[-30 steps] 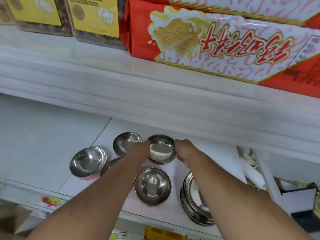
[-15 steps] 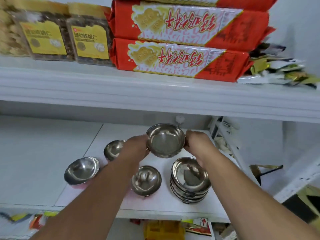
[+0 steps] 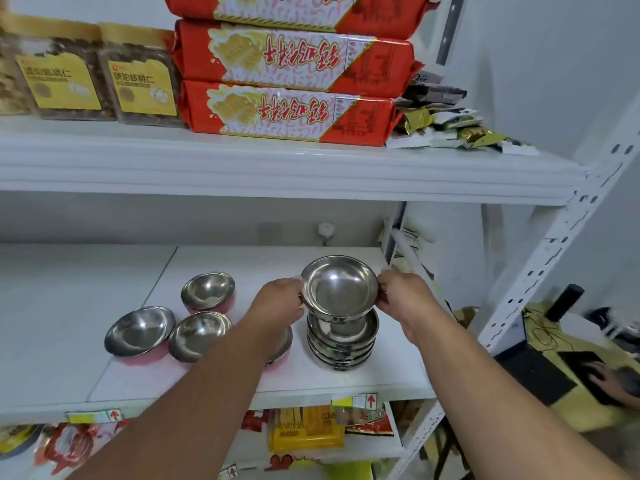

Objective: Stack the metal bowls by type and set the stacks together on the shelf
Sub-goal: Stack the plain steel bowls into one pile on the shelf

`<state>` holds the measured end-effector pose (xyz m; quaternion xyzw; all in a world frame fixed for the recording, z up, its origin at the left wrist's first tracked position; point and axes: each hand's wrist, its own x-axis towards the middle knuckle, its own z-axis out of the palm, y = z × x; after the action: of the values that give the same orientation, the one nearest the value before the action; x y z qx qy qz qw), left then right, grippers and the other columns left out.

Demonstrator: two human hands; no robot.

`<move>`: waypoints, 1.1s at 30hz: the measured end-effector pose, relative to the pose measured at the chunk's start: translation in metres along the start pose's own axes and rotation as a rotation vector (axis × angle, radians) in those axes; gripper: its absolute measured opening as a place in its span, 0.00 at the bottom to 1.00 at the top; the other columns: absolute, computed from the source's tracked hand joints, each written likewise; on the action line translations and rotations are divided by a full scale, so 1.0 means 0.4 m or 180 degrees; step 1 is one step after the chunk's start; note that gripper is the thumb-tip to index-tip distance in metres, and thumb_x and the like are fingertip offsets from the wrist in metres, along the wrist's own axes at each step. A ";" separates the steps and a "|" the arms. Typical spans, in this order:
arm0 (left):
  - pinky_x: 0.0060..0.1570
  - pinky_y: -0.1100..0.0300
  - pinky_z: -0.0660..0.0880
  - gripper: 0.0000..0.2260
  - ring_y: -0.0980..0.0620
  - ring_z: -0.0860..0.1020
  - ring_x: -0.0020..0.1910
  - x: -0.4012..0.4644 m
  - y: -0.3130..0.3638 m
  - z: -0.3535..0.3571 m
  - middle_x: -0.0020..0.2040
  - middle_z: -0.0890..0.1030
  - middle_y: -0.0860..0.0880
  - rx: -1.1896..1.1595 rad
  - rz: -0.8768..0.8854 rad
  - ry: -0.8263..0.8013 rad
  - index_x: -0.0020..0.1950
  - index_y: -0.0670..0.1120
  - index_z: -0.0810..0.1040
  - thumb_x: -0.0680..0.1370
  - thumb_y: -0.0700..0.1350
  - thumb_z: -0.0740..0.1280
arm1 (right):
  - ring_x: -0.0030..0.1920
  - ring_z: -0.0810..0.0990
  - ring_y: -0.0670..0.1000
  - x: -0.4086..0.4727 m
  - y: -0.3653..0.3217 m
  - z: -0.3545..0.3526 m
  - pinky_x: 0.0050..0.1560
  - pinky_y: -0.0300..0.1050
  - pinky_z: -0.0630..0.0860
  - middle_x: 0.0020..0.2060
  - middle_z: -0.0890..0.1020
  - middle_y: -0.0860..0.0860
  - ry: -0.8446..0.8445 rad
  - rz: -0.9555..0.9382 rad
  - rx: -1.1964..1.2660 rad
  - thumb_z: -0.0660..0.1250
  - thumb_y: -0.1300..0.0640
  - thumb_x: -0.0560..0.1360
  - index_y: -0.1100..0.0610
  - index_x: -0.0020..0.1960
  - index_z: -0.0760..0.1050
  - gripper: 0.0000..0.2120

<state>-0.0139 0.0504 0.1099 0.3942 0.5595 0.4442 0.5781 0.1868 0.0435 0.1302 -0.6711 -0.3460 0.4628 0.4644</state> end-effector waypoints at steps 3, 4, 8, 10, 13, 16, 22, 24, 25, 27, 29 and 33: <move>0.50 0.51 0.72 0.11 0.48 0.74 0.46 -0.003 -0.016 0.013 0.46 0.77 0.44 0.0351 -0.0131 0.0053 0.47 0.39 0.79 0.77 0.45 0.62 | 0.39 0.74 0.56 0.008 0.028 -0.013 0.59 0.57 0.78 0.25 0.73 0.51 0.0020 0.0136 -0.0008 0.62 0.55 0.73 0.55 0.31 0.71 0.12; 0.47 0.52 0.71 0.12 0.48 0.73 0.45 -0.006 -0.019 0.016 0.45 0.76 0.44 0.0426 -0.0228 0.0096 0.48 0.39 0.80 0.76 0.46 0.62 | 0.39 0.74 0.56 0.015 0.040 -0.017 0.60 0.58 0.78 0.23 0.74 0.50 0.0011 0.0181 -0.0006 0.62 0.55 0.74 0.55 0.30 0.71 0.14; 0.45 0.53 0.68 0.12 0.47 0.71 0.45 -0.013 -0.037 0.028 0.45 0.74 0.44 0.0616 -0.0483 0.0202 0.48 0.44 0.78 0.76 0.51 0.62 | 0.39 0.77 0.57 0.028 0.067 -0.023 0.58 0.57 0.80 0.26 0.76 0.52 -0.0073 0.0258 -0.0058 0.62 0.54 0.75 0.56 0.30 0.72 0.15; 0.53 0.54 0.72 0.15 0.45 0.76 0.49 -0.010 -0.052 0.036 0.48 0.78 0.44 0.0664 -0.0530 0.0223 0.52 0.41 0.79 0.78 0.52 0.63 | 0.40 0.76 0.56 0.033 0.076 -0.025 0.53 0.54 0.79 0.29 0.76 0.54 -0.0103 0.0277 -0.0126 0.61 0.54 0.75 0.57 0.32 0.73 0.14; 0.65 0.48 0.73 0.11 0.45 0.77 0.59 -0.013 -0.063 0.047 0.51 0.79 0.46 0.0746 -0.0595 0.0288 0.47 0.46 0.77 0.80 0.53 0.62 | 0.43 0.77 0.55 0.038 0.091 -0.036 0.64 0.59 0.77 0.38 0.79 0.56 -0.0228 0.0321 -0.0224 0.60 0.51 0.76 0.60 0.43 0.78 0.15; 0.66 0.47 0.72 0.11 0.45 0.76 0.58 -0.019 -0.070 0.053 0.47 0.77 0.48 0.0888 -0.0605 0.0256 0.41 0.49 0.74 0.80 0.52 0.61 | 0.50 0.79 0.54 0.028 0.098 -0.048 0.68 0.60 0.74 0.43 0.80 0.53 -0.0274 0.0369 -0.0335 0.59 0.48 0.80 0.67 0.53 0.80 0.22; 0.65 0.51 0.71 0.17 0.45 0.75 0.63 -0.051 -0.088 0.030 0.63 0.76 0.47 0.0958 -0.0335 0.0444 0.69 0.47 0.75 0.81 0.48 0.62 | 0.65 0.76 0.51 -0.088 0.069 -0.034 0.64 0.46 0.70 0.65 0.80 0.51 0.0009 -0.0950 -0.0731 0.58 0.51 0.84 0.57 0.70 0.76 0.19; 0.64 0.51 0.73 0.18 0.46 0.75 0.63 -0.064 -0.091 0.007 0.63 0.77 0.49 0.1070 -0.0261 0.0600 0.69 0.47 0.75 0.80 0.48 0.62 | 0.63 0.75 0.44 -0.129 0.070 -0.004 0.63 0.40 0.71 0.63 0.79 0.44 -0.0374 -0.1250 -0.0786 0.60 0.51 0.83 0.53 0.71 0.75 0.18; 0.59 0.53 0.75 0.16 0.47 0.77 0.59 -0.073 -0.094 -0.007 0.60 0.79 0.49 0.1156 -0.0182 0.0661 0.66 0.47 0.78 0.80 0.48 0.62 | 0.62 0.75 0.42 -0.146 0.076 0.017 0.59 0.36 0.71 0.61 0.78 0.42 -0.0692 -0.1265 -0.0889 0.60 0.52 0.83 0.52 0.71 0.74 0.17; 0.51 0.56 0.77 0.15 0.49 0.79 0.52 -0.101 -0.097 -0.031 0.53 0.82 0.50 0.1298 -0.0110 0.0731 0.60 0.49 0.80 0.77 0.50 0.61 | 0.63 0.74 0.40 -0.173 0.102 0.068 0.56 0.32 0.70 0.62 0.77 0.40 -0.1362 -0.1174 -0.1101 0.60 0.49 0.83 0.49 0.73 0.72 0.18; 0.50 0.56 0.78 0.14 0.51 0.81 0.49 -0.135 -0.100 -0.056 0.51 0.84 0.51 0.1317 -0.0131 0.0811 0.58 0.53 0.81 0.76 0.49 0.61 | 0.61 0.77 0.42 -0.181 0.141 0.120 0.55 0.37 0.73 0.61 0.78 0.40 -0.1801 -0.1047 -0.1280 0.61 0.47 0.82 0.47 0.70 0.73 0.17; 0.40 0.61 0.71 0.08 0.52 0.78 0.46 -0.189 -0.121 -0.125 0.46 0.83 0.52 0.1330 -0.0211 0.1257 0.49 0.54 0.81 0.79 0.46 0.62 | 0.47 0.79 0.41 -0.181 0.208 0.196 0.47 0.42 0.80 0.49 0.81 0.42 -0.2120 -0.0498 -0.1247 0.62 0.47 0.80 0.50 0.65 0.77 0.16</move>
<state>-0.0585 -0.0381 0.0831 0.3921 0.7532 0.3683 0.3784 0.0918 -0.0248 0.0624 -0.5318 -0.6096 0.5436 0.2237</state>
